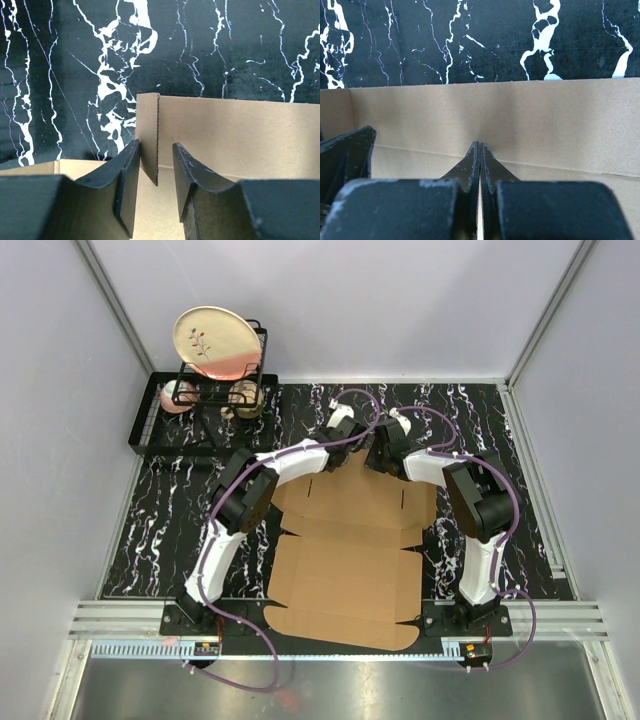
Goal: Fold the paper box
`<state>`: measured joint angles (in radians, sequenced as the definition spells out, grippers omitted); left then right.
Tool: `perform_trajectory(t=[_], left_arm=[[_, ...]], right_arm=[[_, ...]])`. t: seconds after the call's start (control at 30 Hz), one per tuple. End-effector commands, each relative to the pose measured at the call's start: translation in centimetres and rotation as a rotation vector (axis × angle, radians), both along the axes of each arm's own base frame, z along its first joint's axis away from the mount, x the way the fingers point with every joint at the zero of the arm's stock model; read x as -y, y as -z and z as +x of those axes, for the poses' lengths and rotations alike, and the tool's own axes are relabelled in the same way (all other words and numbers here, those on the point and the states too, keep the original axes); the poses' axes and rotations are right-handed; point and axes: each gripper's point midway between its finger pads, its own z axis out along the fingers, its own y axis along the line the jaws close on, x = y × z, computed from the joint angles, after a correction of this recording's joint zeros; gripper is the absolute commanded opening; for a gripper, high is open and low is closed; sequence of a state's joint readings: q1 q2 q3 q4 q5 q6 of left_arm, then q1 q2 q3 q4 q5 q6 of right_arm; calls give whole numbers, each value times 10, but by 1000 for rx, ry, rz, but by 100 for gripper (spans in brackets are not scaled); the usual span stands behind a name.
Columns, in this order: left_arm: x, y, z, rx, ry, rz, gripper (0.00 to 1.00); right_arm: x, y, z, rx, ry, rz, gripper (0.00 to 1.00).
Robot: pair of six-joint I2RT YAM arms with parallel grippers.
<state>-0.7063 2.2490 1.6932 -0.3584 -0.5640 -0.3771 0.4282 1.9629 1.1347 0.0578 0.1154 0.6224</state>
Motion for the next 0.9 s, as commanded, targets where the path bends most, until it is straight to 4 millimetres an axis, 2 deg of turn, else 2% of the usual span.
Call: perform_trajectory(t=[0.0, 0.23, 0.43, 0.53, 0.57, 0.63, 0.67, 0.73, 0.77, 0.83, 0.87], left_arm=[[12, 1, -1, 4, 36, 68, 39], [15, -7, 2, 1, 41, 71, 43], [17, -37, -2, 43, 38, -6, 54], [14, -63, -4, 89, 28, -41, 61], [11, -79, -5, 116, 20, -58, 64], [5, -100, -7, 154, 4, -74, 65], [1, -121, -10, 195, -4, -106, 66], [-7, -141, -13, 236, -35, -154, 71], [-19, -156, -14, 265, -61, -194, 72], [-24, -162, -14, 259, -85, -275, 72], [-35, -163, -8, 254, -115, -295, 70]], right_arm=[[9, 19, -21, -86, -1, -41, 0], [12, 23, -22, -96, 5, -47, 0], [12, 23, -22, -98, 5, -46, 0], [13, 23, -22, -97, 7, -48, 0], [13, 23, -21, -95, 7, -47, 0], [13, 21, -21, -92, 5, -46, 0], [14, 21, -21, -92, 7, -47, 0], [13, 19, -20, -87, 6, -47, 0], [13, 20, -20, -89, 7, -49, 0], [14, 22, -21, -94, 7, -48, 0], [14, 22, -21, -92, 7, -47, 0]])
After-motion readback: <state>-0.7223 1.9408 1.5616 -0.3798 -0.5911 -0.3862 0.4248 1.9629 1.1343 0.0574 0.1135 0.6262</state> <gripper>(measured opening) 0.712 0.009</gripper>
